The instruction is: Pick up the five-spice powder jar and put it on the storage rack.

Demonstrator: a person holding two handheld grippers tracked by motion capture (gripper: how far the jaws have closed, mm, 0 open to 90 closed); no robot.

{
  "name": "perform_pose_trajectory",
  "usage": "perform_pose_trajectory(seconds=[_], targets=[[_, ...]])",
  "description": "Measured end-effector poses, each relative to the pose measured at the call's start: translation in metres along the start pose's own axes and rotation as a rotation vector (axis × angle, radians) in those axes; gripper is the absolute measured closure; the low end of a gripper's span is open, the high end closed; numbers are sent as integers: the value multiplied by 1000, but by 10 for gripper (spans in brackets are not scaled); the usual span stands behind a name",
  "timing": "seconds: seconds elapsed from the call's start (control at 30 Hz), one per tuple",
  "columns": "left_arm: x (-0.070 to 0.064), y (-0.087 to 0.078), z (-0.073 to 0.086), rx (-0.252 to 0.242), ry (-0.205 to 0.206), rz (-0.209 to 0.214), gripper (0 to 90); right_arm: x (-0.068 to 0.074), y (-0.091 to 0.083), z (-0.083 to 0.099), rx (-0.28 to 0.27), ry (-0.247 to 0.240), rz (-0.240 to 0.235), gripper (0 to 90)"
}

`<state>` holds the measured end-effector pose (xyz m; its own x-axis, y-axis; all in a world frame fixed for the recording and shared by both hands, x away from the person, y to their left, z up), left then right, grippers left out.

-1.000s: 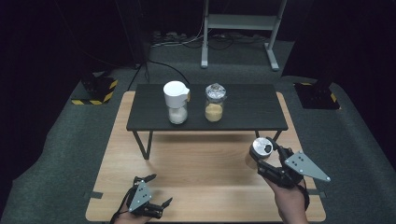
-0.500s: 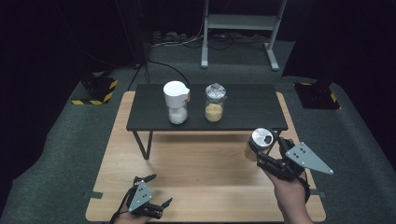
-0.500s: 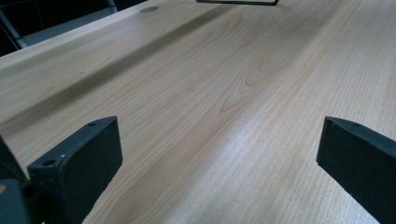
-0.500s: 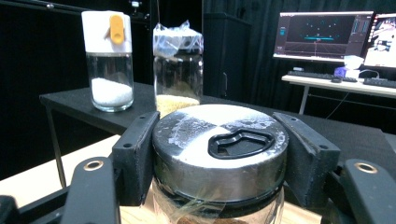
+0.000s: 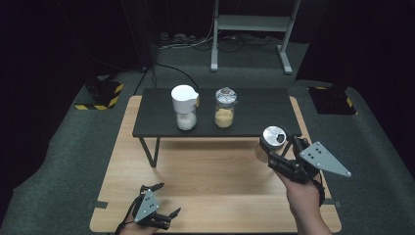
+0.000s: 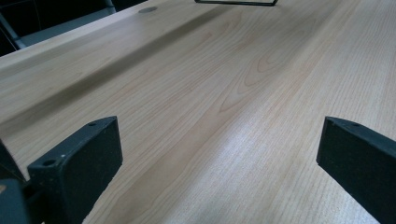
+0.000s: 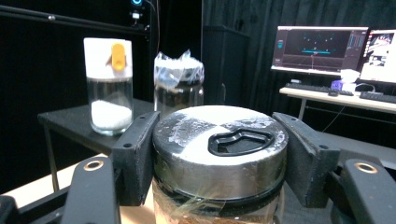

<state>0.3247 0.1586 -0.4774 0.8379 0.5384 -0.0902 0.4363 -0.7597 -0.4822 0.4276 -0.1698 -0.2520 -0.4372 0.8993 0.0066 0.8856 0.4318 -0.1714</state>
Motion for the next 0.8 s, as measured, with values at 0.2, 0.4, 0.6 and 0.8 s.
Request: perform_pose_trajectory(seconds=[0.2,0.4,0.6,0.8], targets=[[0,0,0,-3,1,2,5,-1,5,-11,-12,-4,13,348],[0,0,0,-6,-2,4,5,-4,13,-18,-16,-12,26,348],[0,-1,0,-9,-6,4,5,-12,23,-20,-20,13,41,348],[0,-1,0,-15,-12,4,5,-15,33,-23,-34,21,59,348]])
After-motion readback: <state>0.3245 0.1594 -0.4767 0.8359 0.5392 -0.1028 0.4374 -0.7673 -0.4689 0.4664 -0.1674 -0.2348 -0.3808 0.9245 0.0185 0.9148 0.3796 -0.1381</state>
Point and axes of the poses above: each handheld gripper's, and its own axes: y roughly forward along the jaws, z roughly out of its underside, x roughly to its left, the point moved 7 cm from there along y, roughly forward along the jaws, and after that the axes turned 7 degrees about z, right-handed, at the moved point
